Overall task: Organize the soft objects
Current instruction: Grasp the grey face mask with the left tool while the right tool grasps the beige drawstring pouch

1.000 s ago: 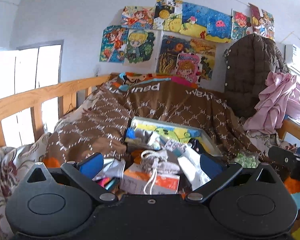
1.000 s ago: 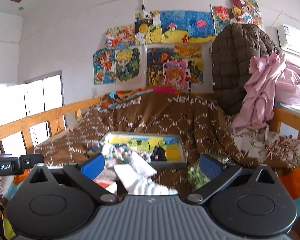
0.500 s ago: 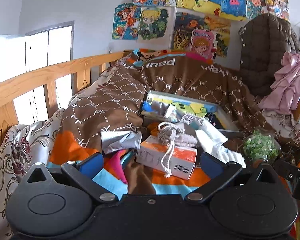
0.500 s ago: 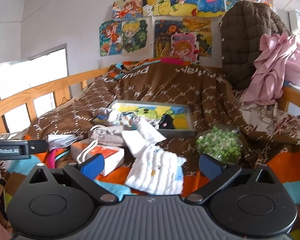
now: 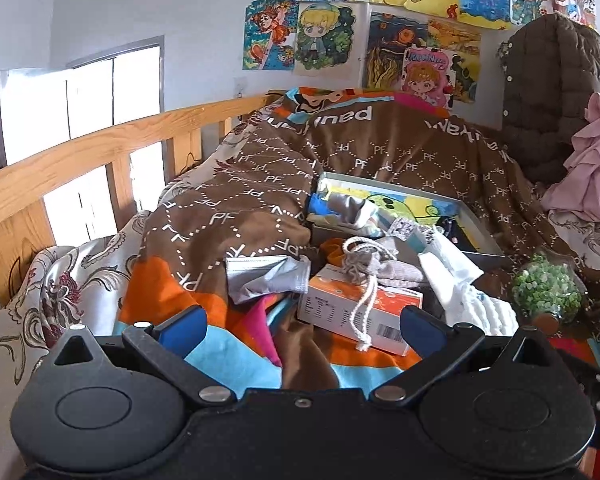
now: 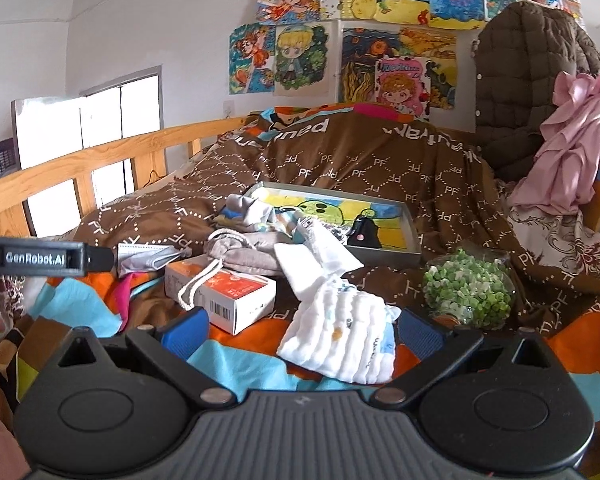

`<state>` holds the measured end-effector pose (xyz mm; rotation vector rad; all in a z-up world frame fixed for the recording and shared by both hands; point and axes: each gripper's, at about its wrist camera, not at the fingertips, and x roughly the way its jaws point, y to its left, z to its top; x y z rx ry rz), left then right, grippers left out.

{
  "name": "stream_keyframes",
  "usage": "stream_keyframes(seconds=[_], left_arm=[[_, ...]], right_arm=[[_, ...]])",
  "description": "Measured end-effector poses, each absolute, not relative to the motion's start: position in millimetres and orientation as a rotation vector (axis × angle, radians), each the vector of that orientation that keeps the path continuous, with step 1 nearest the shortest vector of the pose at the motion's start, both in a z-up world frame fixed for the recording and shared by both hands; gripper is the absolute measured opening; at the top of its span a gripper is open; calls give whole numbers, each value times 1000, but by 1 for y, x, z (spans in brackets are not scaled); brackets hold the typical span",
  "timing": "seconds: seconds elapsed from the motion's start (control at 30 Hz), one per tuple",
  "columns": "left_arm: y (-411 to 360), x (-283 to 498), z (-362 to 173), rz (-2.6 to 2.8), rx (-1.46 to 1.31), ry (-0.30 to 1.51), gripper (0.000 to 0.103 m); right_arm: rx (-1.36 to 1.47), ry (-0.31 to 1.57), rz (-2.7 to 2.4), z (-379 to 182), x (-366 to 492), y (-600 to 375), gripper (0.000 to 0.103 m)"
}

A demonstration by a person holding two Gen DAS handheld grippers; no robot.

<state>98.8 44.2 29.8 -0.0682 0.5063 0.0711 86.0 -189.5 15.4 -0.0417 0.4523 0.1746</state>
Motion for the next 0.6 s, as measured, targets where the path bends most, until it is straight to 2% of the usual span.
stream_keyframes(seconds=[0.43,0.6], left_arm=[[66,113,28,118,-140,552,102],[74,117,34,94,-149,551,102]], right_arm=[[-38,486,247,11,125,-176,103],[-126,478,294,9,153,-160,103]])
